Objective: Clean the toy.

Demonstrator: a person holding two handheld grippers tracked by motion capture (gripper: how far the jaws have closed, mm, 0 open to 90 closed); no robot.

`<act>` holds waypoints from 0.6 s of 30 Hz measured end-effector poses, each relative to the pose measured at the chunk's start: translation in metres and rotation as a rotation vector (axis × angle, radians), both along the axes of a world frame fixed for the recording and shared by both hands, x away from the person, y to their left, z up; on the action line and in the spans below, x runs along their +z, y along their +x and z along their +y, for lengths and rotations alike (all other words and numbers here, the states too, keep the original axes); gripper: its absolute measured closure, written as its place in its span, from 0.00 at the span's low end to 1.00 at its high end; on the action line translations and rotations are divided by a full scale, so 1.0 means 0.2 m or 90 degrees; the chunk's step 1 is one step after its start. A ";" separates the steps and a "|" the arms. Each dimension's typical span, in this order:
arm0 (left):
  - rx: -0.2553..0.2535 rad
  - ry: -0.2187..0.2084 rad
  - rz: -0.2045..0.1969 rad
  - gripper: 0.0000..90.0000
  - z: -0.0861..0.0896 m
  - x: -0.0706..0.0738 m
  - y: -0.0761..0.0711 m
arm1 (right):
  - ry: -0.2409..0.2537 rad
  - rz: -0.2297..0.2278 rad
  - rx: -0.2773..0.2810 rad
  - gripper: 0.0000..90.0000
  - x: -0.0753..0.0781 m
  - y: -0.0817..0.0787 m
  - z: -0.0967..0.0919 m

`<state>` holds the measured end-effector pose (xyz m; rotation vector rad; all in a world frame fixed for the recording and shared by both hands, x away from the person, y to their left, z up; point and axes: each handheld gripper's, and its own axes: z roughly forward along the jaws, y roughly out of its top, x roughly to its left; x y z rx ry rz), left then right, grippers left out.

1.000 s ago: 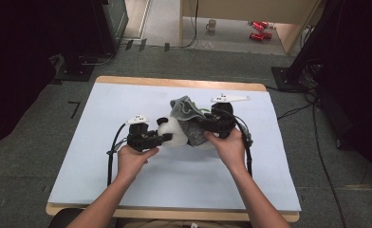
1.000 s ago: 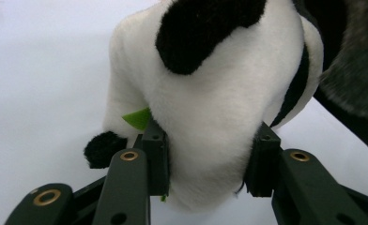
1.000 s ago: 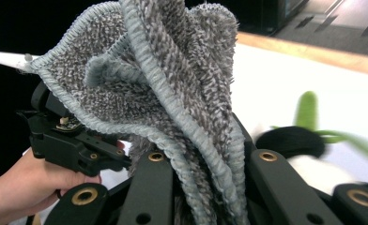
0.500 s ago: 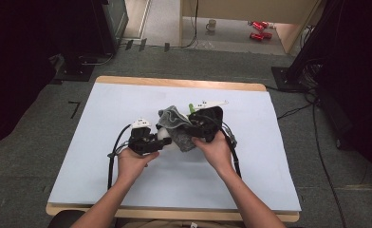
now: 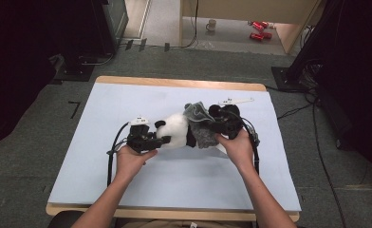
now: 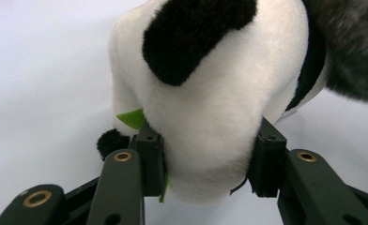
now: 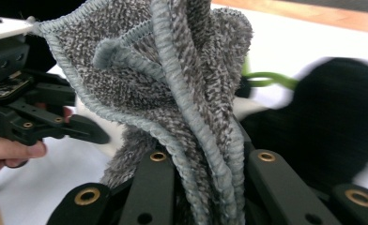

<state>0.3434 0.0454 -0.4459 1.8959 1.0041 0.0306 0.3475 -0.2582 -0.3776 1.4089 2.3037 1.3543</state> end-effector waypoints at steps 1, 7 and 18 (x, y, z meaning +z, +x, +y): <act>-0.002 -0.003 0.003 0.63 0.01 0.00 0.01 | -0.001 -0.002 -0.004 0.88 0.00 0.00 -0.02; -0.003 -0.006 0.003 0.62 0.02 -0.01 0.02 | 0.009 0.000 -0.065 0.88 0.02 0.02 -0.18; 0.008 -0.007 -0.001 0.60 0.01 -0.01 0.00 | 0.013 0.012 -0.097 0.88 0.04 0.00 -0.27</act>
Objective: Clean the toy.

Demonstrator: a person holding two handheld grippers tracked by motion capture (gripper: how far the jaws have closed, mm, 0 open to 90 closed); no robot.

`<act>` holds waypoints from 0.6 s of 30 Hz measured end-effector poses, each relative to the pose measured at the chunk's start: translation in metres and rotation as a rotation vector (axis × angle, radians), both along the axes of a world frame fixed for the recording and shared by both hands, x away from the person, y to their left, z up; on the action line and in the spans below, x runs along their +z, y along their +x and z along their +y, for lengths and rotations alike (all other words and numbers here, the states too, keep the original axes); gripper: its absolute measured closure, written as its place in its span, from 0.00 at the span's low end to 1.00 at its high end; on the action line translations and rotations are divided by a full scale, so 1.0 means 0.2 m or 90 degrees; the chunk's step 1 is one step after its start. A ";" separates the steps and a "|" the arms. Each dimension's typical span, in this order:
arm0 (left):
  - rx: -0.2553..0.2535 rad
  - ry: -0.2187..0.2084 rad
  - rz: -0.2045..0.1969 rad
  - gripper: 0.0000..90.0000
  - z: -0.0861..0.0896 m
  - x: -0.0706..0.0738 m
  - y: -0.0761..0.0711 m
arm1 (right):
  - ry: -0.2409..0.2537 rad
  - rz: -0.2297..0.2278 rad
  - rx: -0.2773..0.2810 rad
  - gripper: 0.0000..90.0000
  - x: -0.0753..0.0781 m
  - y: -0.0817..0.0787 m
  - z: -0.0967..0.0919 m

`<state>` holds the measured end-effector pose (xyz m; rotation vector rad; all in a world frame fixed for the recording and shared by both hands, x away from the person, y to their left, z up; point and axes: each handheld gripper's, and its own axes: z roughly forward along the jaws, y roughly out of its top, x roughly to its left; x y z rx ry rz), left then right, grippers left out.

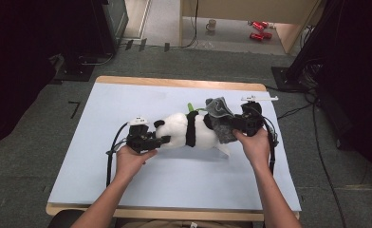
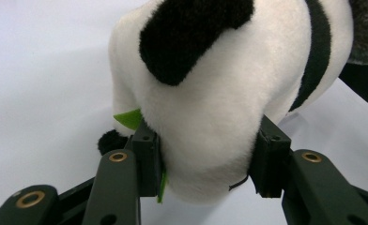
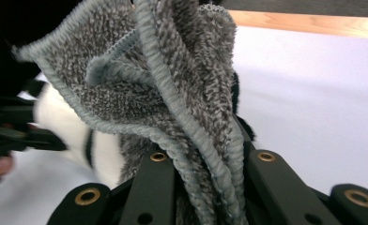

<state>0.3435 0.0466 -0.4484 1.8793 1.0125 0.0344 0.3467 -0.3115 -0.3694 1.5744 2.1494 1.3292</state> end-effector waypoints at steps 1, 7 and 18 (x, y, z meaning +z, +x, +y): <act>0.000 0.000 0.001 0.60 0.00 0.00 0.00 | 0.005 -0.003 0.004 0.88 0.02 -0.01 0.01; 0.009 0.000 -0.014 0.59 -0.01 0.00 -0.04 | 0.010 -0.033 0.089 0.88 0.11 -0.03 0.24; 0.016 0.005 -0.034 0.58 -0.02 0.00 -0.08 | 0.022 -0.002 0.165 0.87 0.05 0.00 0.51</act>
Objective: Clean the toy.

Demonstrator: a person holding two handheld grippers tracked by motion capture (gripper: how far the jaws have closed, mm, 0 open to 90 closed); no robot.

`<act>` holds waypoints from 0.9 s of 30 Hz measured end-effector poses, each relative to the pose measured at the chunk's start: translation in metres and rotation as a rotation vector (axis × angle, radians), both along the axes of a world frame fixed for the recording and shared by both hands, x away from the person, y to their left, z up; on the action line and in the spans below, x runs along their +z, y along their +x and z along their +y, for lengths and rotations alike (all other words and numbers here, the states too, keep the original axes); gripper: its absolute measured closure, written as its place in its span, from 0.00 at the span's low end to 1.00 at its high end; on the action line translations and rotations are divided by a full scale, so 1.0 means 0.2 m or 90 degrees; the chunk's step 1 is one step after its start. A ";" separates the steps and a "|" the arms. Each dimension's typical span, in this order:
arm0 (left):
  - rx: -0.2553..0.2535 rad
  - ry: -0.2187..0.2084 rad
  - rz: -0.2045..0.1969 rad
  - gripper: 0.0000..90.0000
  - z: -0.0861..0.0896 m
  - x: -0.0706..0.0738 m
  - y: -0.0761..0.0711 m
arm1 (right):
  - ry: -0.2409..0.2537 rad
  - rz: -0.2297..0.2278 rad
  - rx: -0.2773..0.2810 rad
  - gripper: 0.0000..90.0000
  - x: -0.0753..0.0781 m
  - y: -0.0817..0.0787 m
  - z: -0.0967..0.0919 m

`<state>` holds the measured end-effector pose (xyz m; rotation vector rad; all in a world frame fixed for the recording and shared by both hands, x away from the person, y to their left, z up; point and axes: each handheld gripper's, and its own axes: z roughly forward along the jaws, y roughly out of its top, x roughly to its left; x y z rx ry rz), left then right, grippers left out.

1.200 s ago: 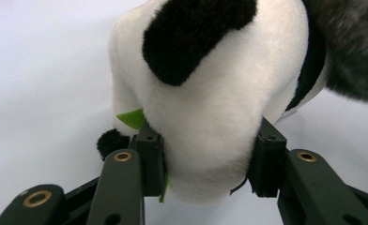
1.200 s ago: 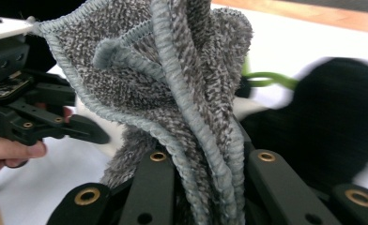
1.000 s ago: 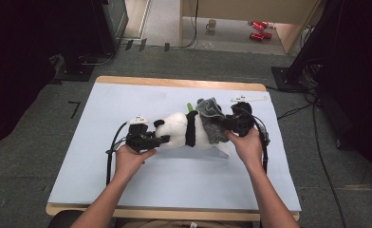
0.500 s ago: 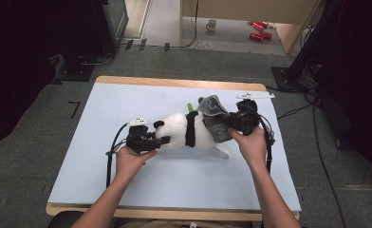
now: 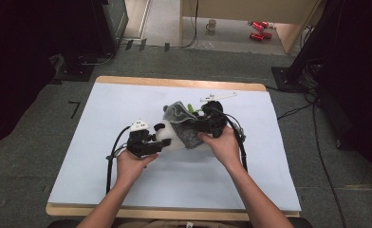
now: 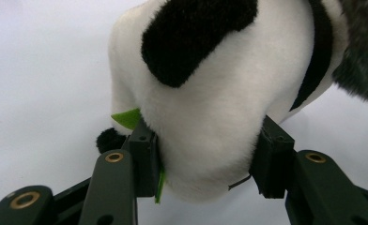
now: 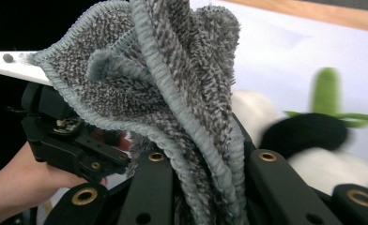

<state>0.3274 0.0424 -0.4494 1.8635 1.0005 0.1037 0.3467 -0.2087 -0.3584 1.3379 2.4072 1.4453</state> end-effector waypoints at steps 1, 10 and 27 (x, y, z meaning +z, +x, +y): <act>0.001 0.001 -0.003 0.58 0.00 0.00 -0.01 | 0.002 0.001 0.007 0.87 -0.01 0.00 0.02; 0.009 0.021 -0.007 0.58 -0.02 0.01 -0.04 | -0.017 -0.013 0.028 0.86 -0.08 0.01 0.13; -0.015 0.002 0.014 0.59 0.03 0.00 0.05 | -0.030 0.005 -0.067 0.87 -0.08 0.07 -0.21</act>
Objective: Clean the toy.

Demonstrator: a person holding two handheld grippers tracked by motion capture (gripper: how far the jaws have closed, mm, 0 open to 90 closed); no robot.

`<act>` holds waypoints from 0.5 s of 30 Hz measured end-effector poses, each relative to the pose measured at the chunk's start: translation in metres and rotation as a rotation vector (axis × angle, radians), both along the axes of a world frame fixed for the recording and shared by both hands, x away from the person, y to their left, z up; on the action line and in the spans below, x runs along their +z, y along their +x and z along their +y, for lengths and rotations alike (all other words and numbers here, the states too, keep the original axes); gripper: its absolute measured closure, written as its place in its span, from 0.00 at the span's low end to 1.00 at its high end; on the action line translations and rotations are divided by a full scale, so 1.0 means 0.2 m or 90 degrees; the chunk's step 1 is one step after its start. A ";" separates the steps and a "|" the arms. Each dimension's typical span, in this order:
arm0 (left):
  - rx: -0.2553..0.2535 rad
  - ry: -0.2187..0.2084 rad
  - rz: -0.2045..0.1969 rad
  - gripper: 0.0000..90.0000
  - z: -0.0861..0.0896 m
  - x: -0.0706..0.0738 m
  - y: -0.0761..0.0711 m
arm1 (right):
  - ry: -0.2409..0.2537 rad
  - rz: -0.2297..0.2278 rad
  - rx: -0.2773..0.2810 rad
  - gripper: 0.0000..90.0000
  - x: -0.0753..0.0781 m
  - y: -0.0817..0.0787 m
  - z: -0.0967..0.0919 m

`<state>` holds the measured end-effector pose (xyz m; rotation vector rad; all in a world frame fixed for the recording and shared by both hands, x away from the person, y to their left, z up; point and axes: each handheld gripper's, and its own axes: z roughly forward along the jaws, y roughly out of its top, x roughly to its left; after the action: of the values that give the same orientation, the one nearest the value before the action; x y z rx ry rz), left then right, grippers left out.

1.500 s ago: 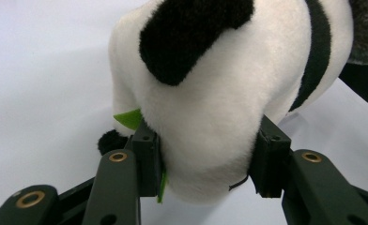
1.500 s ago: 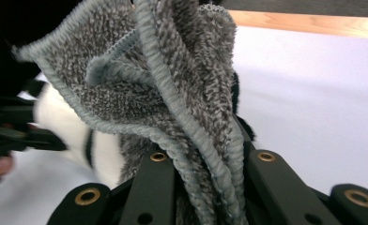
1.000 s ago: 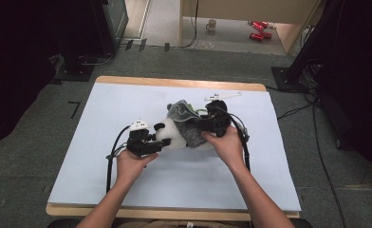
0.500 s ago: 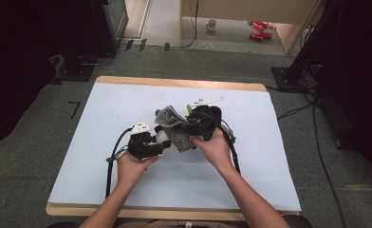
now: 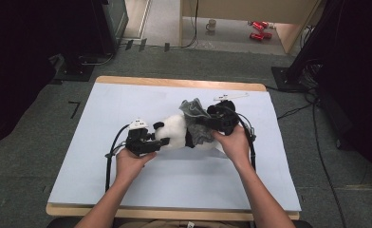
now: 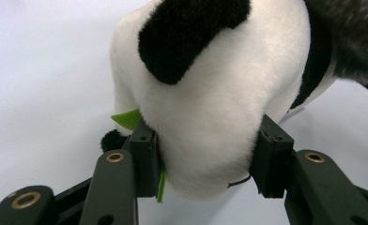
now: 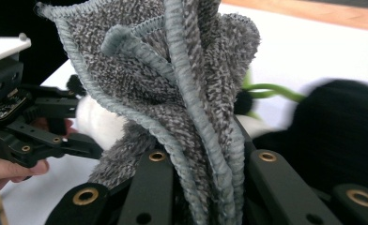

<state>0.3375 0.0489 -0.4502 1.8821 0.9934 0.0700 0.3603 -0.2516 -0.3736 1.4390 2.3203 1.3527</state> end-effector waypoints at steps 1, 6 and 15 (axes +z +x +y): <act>-0.002 -0.004 0.008 0.59 0.00 0.00 0.01 | 0.001 -0.001 -0.009 0.87 0.01 0.00 -0.02; -0.015 0.002 0.014 0.59 0.01 0.01 0.04 | 0.025 0.001 -0.068 0.87 0.01 0.00 -0.20; -0.023 -0.005 0.038 0.59 0.02 0.01 0.09 | 0.026 0.009 -0.128 0.87 -0.05 -0.01 -0.35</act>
<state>0.3556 0.0524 -0.4473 1.9041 0.9983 -0.0117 0.3575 -0.3217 -0.3836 1.6472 2.0995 1.3451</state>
